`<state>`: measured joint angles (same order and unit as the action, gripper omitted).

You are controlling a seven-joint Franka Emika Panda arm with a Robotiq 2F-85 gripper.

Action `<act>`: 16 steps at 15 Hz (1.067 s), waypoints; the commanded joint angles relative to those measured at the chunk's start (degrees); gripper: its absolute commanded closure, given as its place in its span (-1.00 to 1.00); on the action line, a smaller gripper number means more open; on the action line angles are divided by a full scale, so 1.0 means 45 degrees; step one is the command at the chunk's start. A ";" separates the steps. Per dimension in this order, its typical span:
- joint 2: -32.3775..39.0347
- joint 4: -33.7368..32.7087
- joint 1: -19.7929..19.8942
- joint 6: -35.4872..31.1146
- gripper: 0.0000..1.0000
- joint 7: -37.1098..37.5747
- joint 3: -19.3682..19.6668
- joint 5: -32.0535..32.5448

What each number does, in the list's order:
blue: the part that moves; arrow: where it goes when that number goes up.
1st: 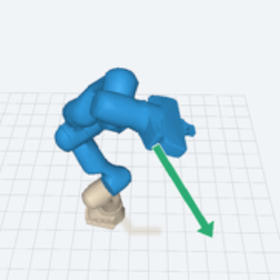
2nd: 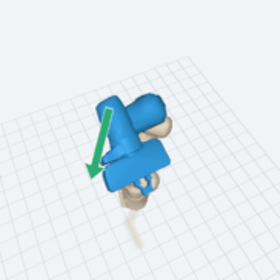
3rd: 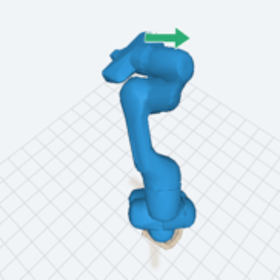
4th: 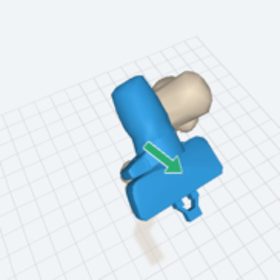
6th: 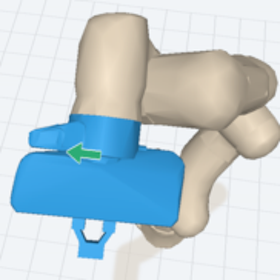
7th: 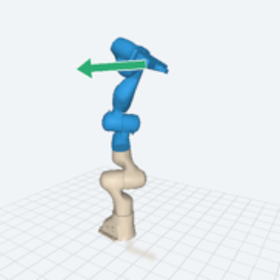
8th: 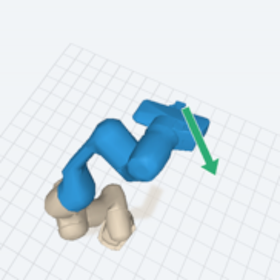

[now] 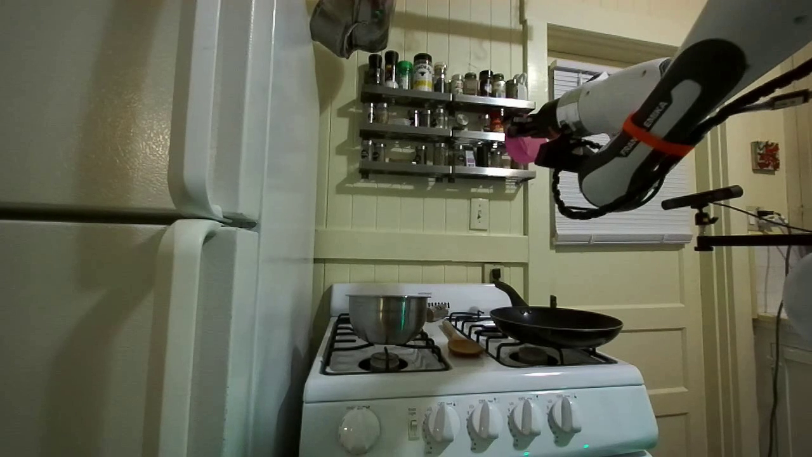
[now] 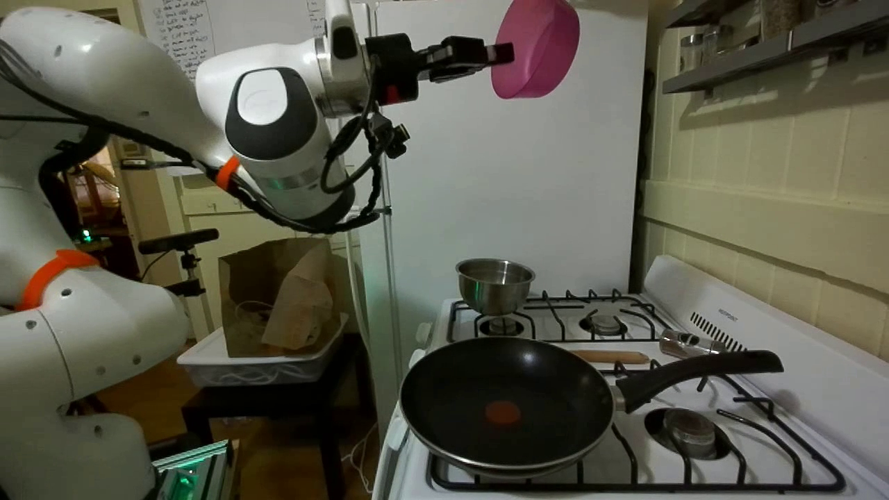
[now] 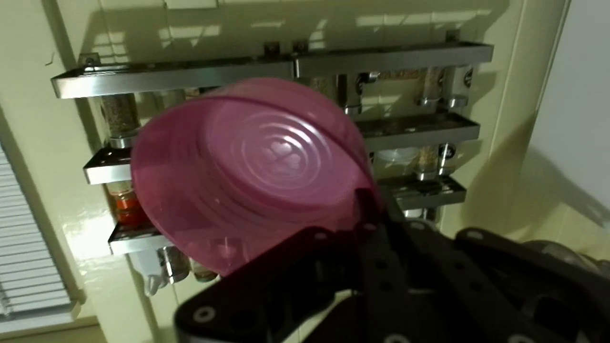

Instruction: Pour the contents from the purple bowl into the pan then move the purple bowl to the left.

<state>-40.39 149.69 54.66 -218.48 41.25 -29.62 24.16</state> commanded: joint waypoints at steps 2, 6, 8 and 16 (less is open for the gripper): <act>0.2164 -0.1684 -0.3599 0.2197 0.98 -0.0389 0.3598 0.4598; 0.4534 -0.3146 -0.6142 0.2300 0.98 0.0414 0.6327 0.8697; 0.5707 -0.3954 -0.6940 0.2073 0.98 0.1130 0.7160 1.0668; 0.9296 -0.8836 -0.7292 -0.1514 0.98 0.6739 0.7095 1.8134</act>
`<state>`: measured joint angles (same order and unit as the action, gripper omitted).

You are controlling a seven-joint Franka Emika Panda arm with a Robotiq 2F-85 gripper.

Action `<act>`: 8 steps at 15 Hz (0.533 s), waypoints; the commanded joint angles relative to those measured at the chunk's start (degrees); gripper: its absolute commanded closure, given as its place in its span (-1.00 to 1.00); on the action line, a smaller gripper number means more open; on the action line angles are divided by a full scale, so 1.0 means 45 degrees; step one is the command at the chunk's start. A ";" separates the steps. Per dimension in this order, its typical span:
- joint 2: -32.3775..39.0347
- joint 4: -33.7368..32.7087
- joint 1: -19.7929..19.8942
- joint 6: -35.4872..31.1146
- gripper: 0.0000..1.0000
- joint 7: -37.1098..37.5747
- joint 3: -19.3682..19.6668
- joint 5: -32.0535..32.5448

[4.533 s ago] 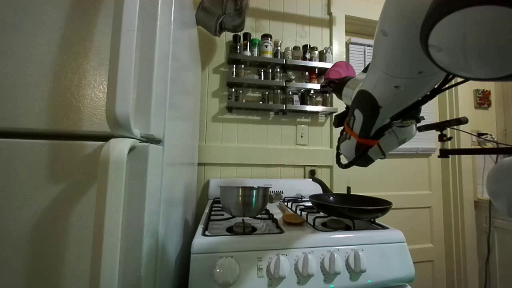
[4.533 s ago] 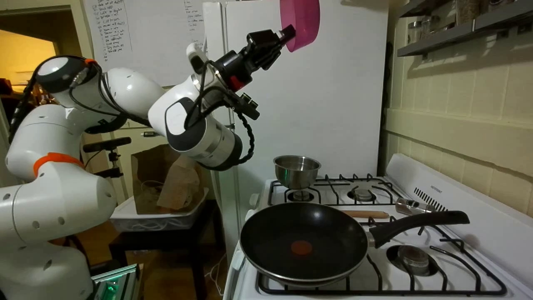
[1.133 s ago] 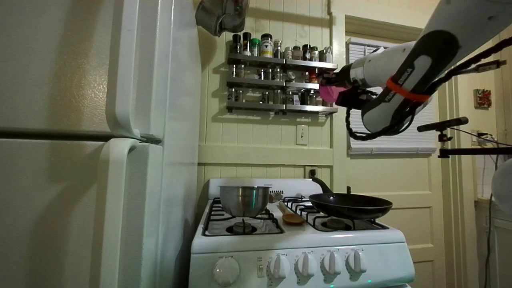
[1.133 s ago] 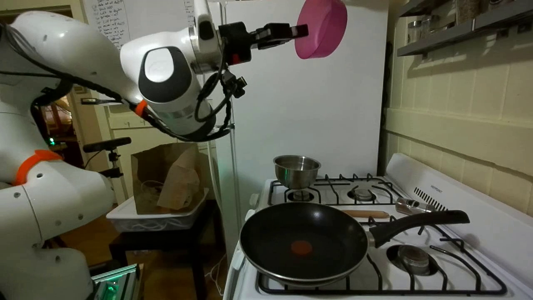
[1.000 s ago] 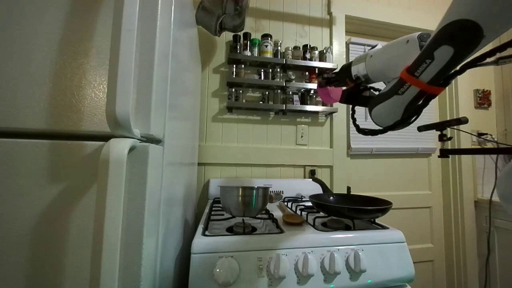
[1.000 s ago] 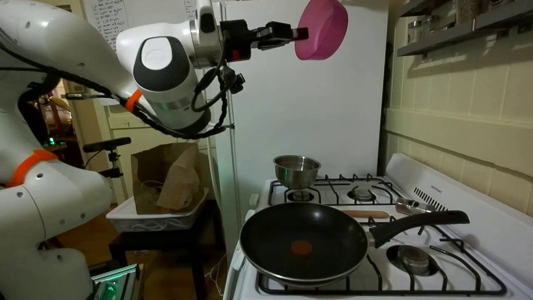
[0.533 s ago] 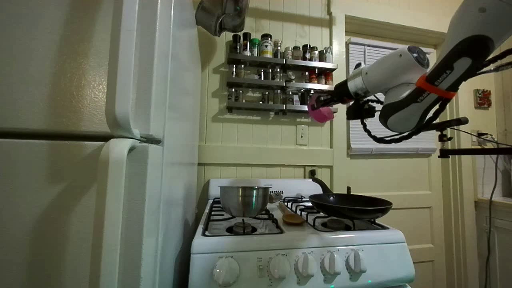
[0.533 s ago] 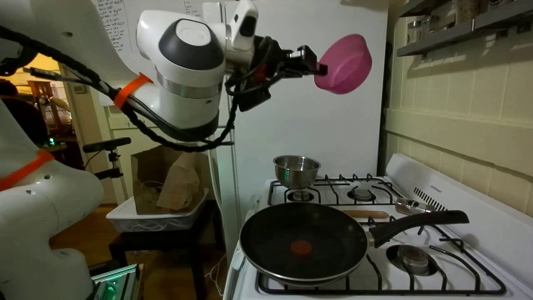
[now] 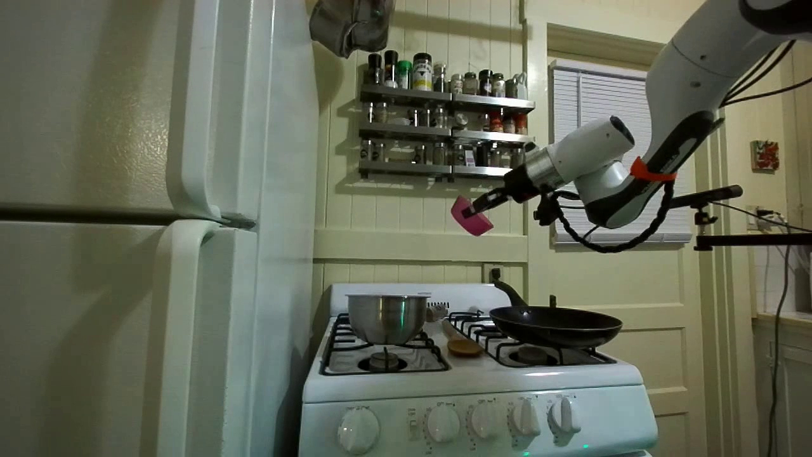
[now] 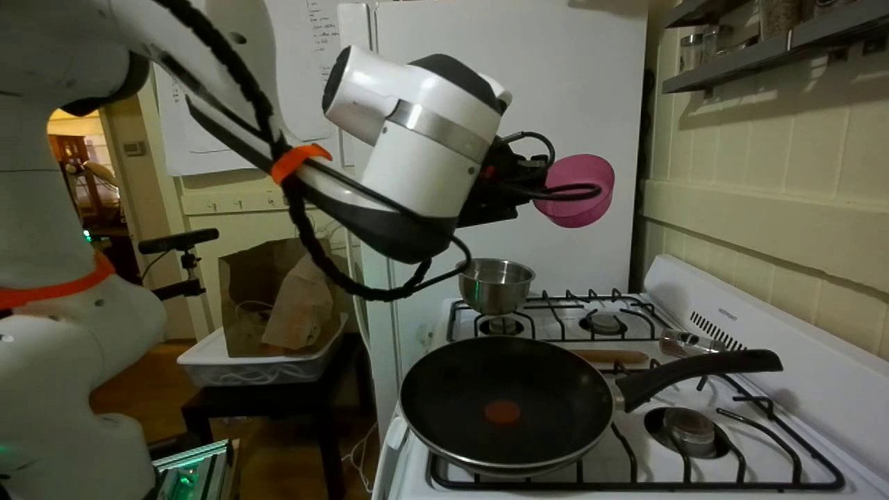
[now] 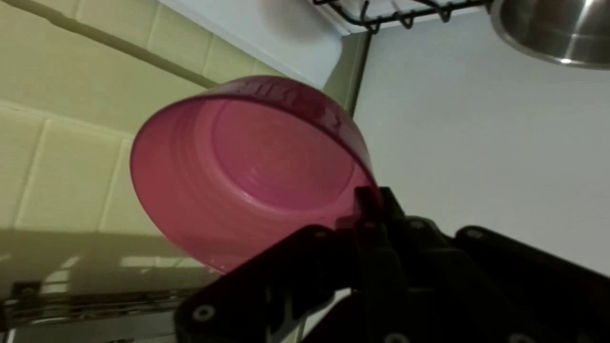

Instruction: Pour the contents from the purple bowl into the pan then move the purple bowl to the left.

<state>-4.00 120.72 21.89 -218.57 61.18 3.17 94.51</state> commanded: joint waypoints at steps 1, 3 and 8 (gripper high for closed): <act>0.1469 -0.3169 -0.0011 -0.2310 0.98 0.3214 -0.0166 0.3324; 0.0948 -0.2090 -0.0002 -0.1867 0.92 0.2246 -0.0132 0.2523; 0.1495 -0.3459 -0.0808 -0.2720 0.92 0.3331 0.0716 0.3530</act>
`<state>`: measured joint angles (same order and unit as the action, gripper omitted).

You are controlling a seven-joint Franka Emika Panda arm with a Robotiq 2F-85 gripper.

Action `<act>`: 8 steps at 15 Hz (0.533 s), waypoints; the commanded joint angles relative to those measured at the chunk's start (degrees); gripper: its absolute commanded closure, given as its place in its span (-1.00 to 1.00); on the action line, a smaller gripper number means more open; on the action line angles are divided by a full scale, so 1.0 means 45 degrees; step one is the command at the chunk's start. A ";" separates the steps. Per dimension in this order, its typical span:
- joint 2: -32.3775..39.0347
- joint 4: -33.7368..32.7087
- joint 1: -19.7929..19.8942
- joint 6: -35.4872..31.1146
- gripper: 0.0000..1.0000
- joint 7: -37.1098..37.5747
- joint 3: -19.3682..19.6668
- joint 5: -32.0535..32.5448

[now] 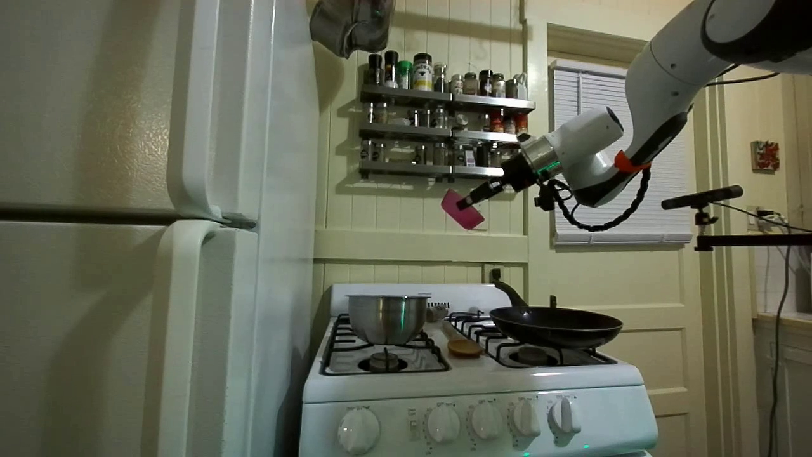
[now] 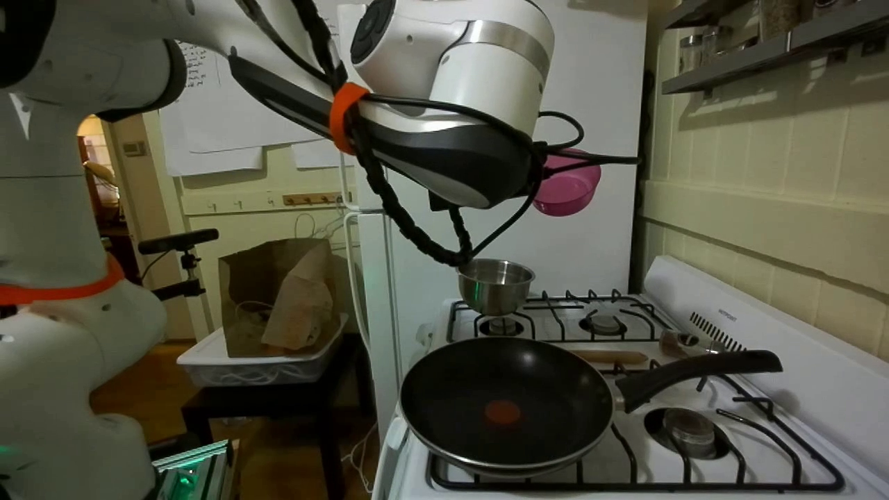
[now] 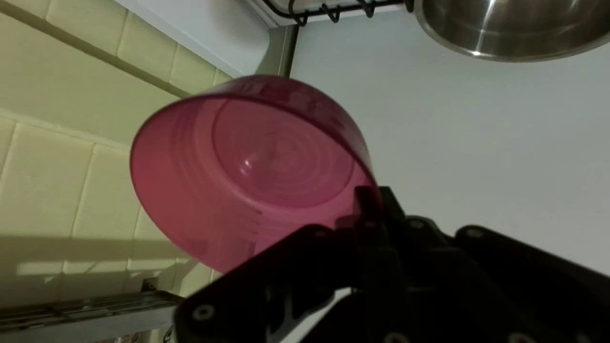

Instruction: Pour the contents from the purple bowl into the pan then move the purple bowl to the left.

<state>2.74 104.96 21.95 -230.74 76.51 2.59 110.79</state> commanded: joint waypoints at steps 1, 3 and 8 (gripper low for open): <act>0.0025 0.0044 -0.0821 -0.0019 0.98 -0.0077 0.0846 -0.0088; 0.0498 -0.0520 -0.0365 -0.0245 0.98 0.0360 0.0489 0.0679; 0.3473 -0.4100 -0.0752 -0.2673 0.98 0.1164 0.0576 0.2600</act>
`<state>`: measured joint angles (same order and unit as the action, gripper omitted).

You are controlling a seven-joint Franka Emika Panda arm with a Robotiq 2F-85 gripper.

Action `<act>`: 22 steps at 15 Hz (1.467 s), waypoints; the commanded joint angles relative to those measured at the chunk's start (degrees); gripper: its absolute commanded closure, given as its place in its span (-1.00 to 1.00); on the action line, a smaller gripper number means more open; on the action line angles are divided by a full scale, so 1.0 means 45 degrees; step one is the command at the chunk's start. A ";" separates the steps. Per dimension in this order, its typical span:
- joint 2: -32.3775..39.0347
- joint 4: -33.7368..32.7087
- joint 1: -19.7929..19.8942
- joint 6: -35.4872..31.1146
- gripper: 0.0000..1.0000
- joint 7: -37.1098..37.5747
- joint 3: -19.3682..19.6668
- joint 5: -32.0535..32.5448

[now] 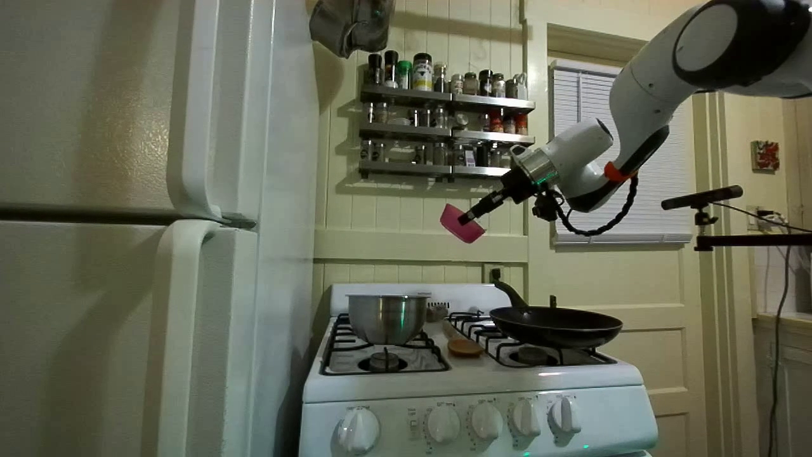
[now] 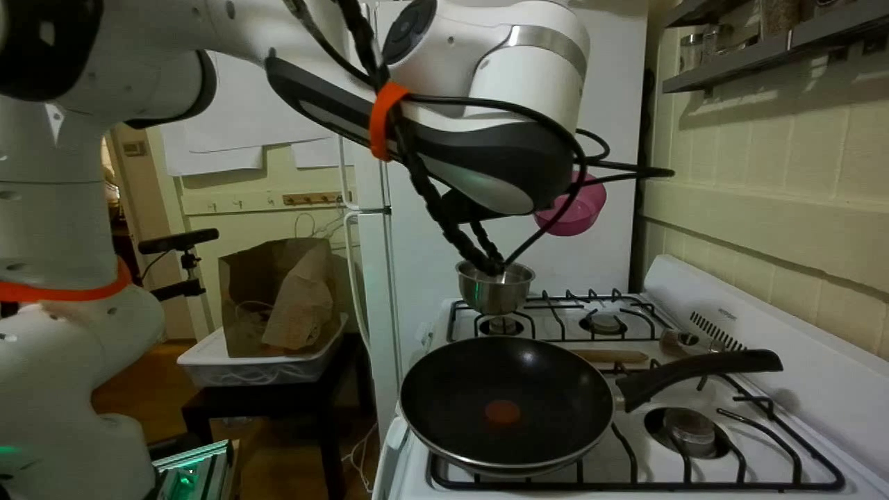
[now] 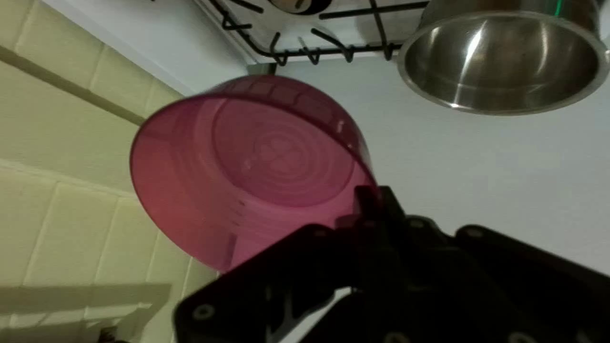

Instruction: Pour the contents from the purple bowl into the pan then move the purple bowl to the left.

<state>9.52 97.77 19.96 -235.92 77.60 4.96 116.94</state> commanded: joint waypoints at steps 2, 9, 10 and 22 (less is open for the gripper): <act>0.2977 -0.3659 -0.1270 -0.2444 0.98 0.1040 0.0937 0.1701; 0.5789 -0.6956 -0.0962 -0.1314 0.98 0.2753 -0.2924 0.7239; 0.6096 -0.7584 -0.1338 -0.1293 0.98 0.2686 -0.2571 0.7897; 0.8559 -1.1942 -0.3826 -0.1748 0.98 -0.2647 0.2185 0.5998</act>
<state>44.68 49.65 0.62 -241.45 67.79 18.10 143.94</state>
